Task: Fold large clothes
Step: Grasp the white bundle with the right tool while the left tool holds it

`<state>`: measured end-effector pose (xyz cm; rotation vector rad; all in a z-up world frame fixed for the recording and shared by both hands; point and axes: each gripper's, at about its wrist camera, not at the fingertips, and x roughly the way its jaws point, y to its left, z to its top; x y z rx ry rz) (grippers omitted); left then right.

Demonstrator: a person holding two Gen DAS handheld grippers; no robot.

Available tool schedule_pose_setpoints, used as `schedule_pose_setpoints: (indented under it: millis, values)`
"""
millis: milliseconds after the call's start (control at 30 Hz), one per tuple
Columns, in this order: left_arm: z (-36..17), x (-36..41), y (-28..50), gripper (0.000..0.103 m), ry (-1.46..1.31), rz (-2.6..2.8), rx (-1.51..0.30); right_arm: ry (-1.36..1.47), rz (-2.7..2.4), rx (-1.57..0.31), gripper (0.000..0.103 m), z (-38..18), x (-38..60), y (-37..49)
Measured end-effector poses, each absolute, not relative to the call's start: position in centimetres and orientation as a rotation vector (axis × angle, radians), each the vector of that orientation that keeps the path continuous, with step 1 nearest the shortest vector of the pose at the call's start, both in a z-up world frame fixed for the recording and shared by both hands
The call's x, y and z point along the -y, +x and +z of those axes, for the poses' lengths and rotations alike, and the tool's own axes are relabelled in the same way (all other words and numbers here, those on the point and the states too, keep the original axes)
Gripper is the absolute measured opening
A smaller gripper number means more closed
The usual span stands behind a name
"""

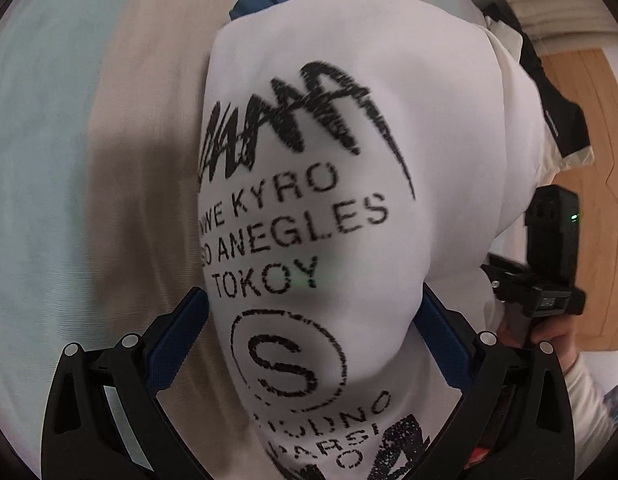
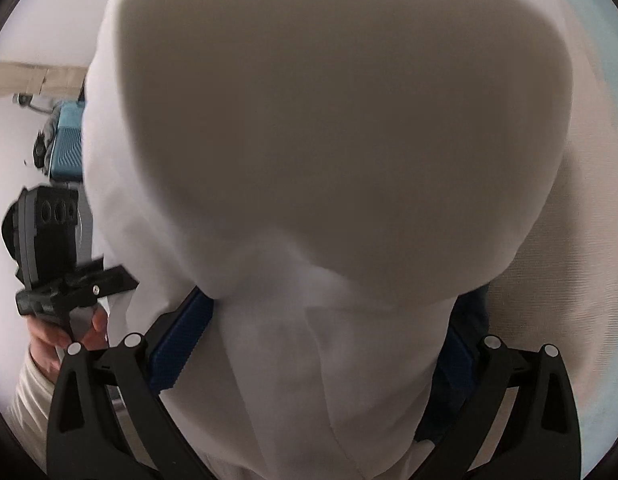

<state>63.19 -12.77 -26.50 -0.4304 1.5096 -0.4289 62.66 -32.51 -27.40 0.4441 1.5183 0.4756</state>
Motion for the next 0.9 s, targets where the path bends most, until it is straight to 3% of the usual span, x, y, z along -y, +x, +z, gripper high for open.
schedule_pose_setpoints:
  millis: [233, 400, 500, 767, 833, 900]
  values:
    - [-26.5, 14.4, 63.1, 0.098, -0.44, -0.432, -1.492, 0.427, 0.459, -1.5, 0.093, -26.7, 32.6, 62.6]
    - [-25.5, 15.4, 62.6, 0.096, -0.432, -0.426, -1.462, 0.438, 0.484, -1.452, 0.074, -25.0, 32.8, 61.7]
    - [-25.0, 15.7, 62.2, 0.093, -0.411, -0.419, -1.44, 0.436, 0.485, -1.433, 0.074, -24.6, 32.8, 61.6]
    - [-23.9, 16.3, 61.1, 0.072, -0.378, -0.396, -1.367, 0.289, 0.486, -1.308, 0.067, -21.0, 29.1, 59.1]
    - [-24.4, 16.1, 61.3, 0.073, -0.367, -0.393, -1.375, 0.247, 0.449, -1.363, 0.068, -22.2, 28.6, 59.3]
    - [-24.8, 16.1, 61.4, 0.074, -0.36, -0.385, -1.382, 0.298, 0.419, -1.404, 0.08, -23.8, 29.2, 59.7]
